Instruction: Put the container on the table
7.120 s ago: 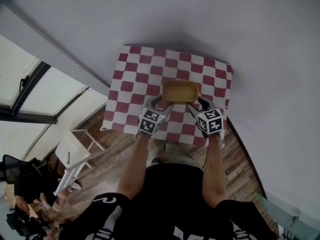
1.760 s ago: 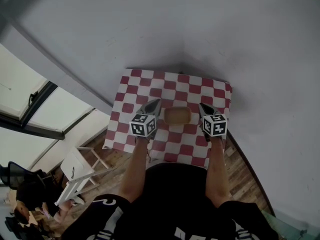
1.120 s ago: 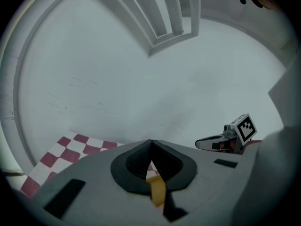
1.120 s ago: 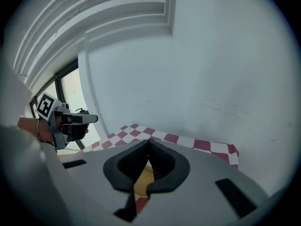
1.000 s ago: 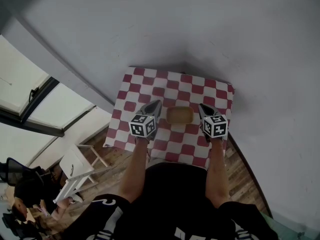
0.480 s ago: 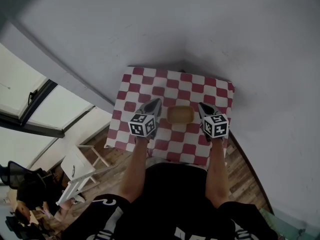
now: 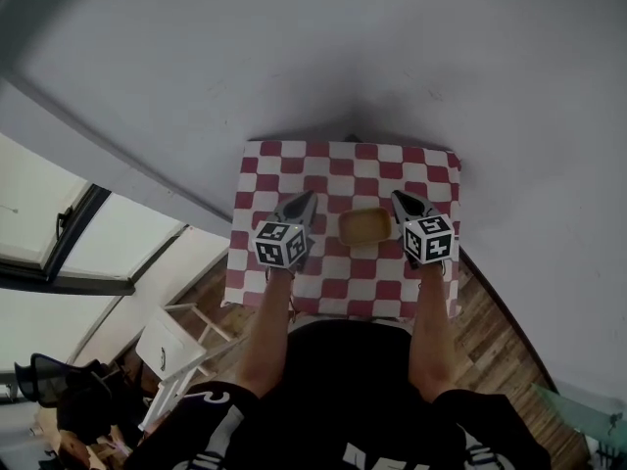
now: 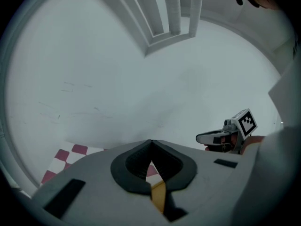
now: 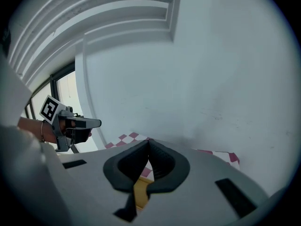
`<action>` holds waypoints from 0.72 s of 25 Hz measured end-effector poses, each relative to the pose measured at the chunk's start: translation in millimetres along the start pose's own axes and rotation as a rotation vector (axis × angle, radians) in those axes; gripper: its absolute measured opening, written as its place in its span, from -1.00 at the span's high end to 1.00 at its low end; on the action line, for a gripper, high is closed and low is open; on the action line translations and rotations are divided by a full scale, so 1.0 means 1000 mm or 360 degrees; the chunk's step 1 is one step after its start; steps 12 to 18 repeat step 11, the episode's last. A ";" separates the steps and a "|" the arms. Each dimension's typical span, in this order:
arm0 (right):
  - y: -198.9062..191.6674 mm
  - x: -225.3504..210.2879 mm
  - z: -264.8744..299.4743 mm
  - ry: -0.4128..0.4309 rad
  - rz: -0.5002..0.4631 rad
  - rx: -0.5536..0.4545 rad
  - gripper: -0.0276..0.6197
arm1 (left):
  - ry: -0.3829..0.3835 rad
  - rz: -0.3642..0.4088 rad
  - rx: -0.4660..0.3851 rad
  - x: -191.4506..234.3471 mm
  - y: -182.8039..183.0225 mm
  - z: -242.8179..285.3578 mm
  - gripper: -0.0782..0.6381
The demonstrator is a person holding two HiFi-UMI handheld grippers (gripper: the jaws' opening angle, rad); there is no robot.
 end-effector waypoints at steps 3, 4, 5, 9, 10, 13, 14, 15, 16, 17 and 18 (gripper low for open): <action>0.006 0.009 0.005 -0.0029 -0.0010 -0.0010 0.87 | -0.0023 -0.0001 -0.0007 0.014 0.010 0.001 0.71; 0.008 0.011 0.006 -0.0038 -0.0015 -0.0013 0.87 | -0.0033 -0.0001 -0.0008 0.017 0.012 0.002 0.71; 0.008 0.014 0.007 -0.0045 -0.0019 -0.0014 0.87 | -0.0045 0.0001 -0.0006 0.019 0.013 0.003 0.71; 0.008 0.018 0.009 -0.0087 -0.0007 -0.0017 0.87 | -0.0105 0.0020 0.0016 0.020 0.014 0.004 0.71; 0.009 0.018 0.010 -0.0101 -0.0003 -0.0018 0.87 | -0.0120 0.0027 0.0022 0.020 0.015 0.005 0.71; 0.010 0.018 0.011 -0.0114 0.0002 -0.0019 0.87 | -0.0136 0.0033 0.0029 0.020 0.015 0.006 0.71; 0.010 0.018 0.011 -0.0114 0.0002 -0.0019 0.87 | -0.0136 0.0033 0.0029 0.020 0.015 0.006 0.71; 0.010 0.018 0.011 -0.0114 0.0002 -0.0019 0.87 | -0.0136 0.0033 0.0029 0.020 0.015 0.006 0.71; 0.010 0.018 0.011 -0.0114 0.0002 -0.0019 0.87 | -0.0136 0.0033 0.0029 0.020 0.015 0.006 0.71; 0.010 0.018 0.011 -0.0114 0.0002 -0.0019 0.87 | -0.0136 0.0033 0.0029 0.020 0.015 0.006 0.71; 0.010 0.018 0.011 -0.0114 0.0002 -0.0019 0.87 | -0.0136 0.0033 0.0029 0.020 0.015 0.006 0.71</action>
Point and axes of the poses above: the fingertips, and each gripper's own axes: z forward along the fingers, x to its left, y out of its top, the point moved 4 cm from there along -z, backward along the fingers, and after that the axes turned 13 degrees about -x, right-handed, at the moved point
